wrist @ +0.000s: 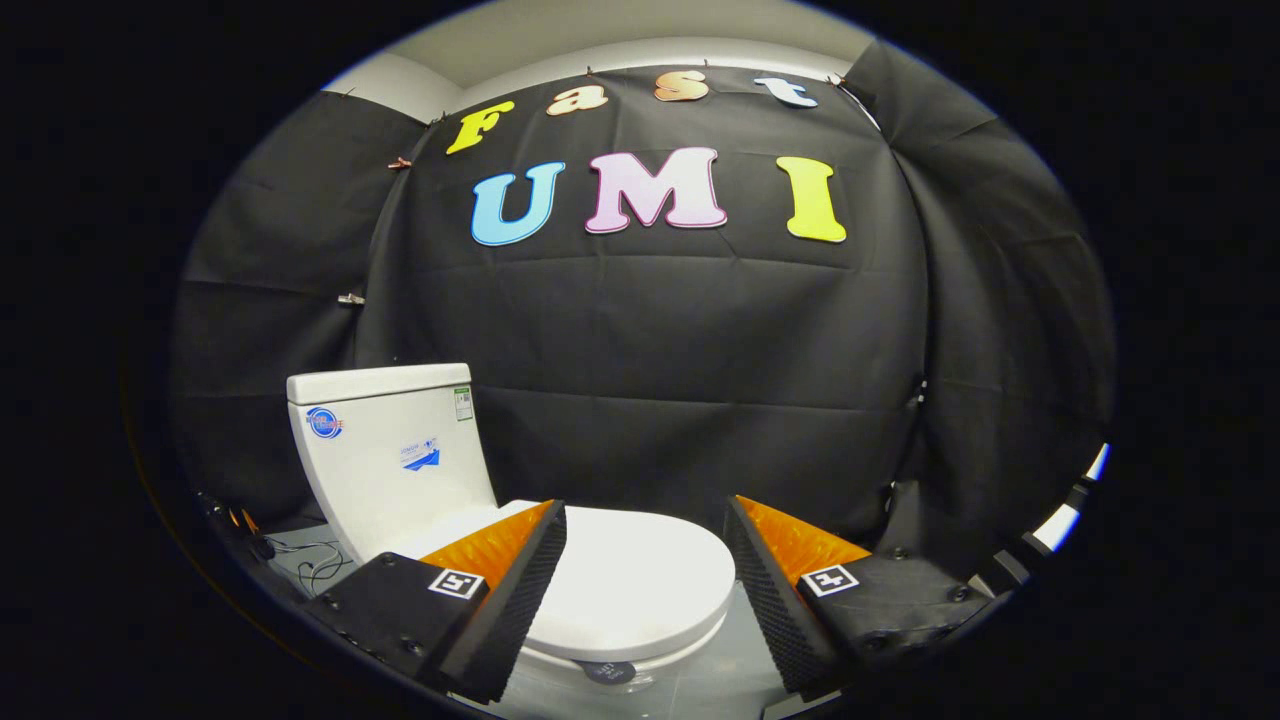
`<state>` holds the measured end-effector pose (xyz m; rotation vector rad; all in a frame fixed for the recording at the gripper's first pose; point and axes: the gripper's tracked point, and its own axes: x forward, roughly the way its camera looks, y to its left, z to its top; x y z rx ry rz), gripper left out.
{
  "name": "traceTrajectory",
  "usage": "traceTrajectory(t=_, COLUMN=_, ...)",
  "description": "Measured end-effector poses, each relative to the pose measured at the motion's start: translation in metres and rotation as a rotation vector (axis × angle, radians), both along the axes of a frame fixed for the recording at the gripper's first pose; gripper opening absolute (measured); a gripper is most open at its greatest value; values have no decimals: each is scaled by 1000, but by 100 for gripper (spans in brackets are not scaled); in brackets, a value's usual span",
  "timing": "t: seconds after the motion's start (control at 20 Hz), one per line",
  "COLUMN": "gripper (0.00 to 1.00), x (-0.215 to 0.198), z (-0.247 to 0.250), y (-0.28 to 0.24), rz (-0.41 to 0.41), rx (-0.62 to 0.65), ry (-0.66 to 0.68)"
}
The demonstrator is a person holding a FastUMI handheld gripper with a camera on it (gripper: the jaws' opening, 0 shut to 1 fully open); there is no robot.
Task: Open the toilet lid.
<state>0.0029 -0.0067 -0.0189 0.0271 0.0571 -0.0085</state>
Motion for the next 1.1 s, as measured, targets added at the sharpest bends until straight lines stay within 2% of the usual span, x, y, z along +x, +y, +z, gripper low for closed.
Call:
traceTrajectory(t=0.25, gripper=99, x=1, z=-14, y=-1, rz=0, rx=44, ry=46)
traceTrajectory(t=0.65, gripper=99, x=3, z=-58, y=-19, rz=-52, rx=106, ry=174)
traceTrajectory(t=1.1, gripper=99, x=-6, z=-142, y=-30, rz=-98, rx=200, ry=450)
